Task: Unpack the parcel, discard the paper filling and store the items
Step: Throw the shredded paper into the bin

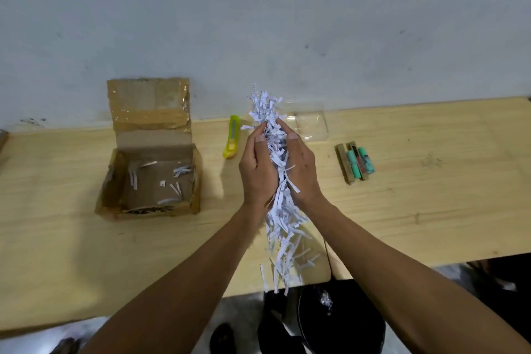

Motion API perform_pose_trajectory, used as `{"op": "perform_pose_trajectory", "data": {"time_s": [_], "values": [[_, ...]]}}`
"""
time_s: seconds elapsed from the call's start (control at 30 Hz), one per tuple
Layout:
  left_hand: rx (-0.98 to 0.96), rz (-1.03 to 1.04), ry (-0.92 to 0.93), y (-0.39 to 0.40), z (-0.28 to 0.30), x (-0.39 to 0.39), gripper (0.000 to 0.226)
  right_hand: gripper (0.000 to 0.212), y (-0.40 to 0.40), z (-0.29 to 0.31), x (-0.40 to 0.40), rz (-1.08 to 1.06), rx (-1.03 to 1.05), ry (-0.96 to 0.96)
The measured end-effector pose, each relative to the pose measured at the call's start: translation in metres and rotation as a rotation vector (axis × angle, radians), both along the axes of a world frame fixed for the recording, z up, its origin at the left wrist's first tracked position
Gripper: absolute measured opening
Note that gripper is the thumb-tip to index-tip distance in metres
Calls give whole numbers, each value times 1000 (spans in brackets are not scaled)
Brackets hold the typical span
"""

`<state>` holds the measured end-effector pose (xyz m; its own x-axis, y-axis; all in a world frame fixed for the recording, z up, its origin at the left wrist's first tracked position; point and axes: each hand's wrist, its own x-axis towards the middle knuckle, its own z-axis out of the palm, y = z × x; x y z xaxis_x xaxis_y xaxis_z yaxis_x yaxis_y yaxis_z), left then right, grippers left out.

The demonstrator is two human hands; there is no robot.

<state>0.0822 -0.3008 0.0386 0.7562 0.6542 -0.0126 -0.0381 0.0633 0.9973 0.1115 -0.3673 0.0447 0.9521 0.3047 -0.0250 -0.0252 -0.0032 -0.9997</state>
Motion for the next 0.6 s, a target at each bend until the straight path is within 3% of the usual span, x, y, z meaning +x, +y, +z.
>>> {"op": "perform_pose_trajectory", "data": {"time_s": [0.3,0.6], "values": [[9,-181,-87,-35,53,-45,34,41,-38,55,-59,-198,-55,-128],[-9,-459,-62,-126,52,-106,35,38,-130,59,-141,-484,-80,-95]]}}
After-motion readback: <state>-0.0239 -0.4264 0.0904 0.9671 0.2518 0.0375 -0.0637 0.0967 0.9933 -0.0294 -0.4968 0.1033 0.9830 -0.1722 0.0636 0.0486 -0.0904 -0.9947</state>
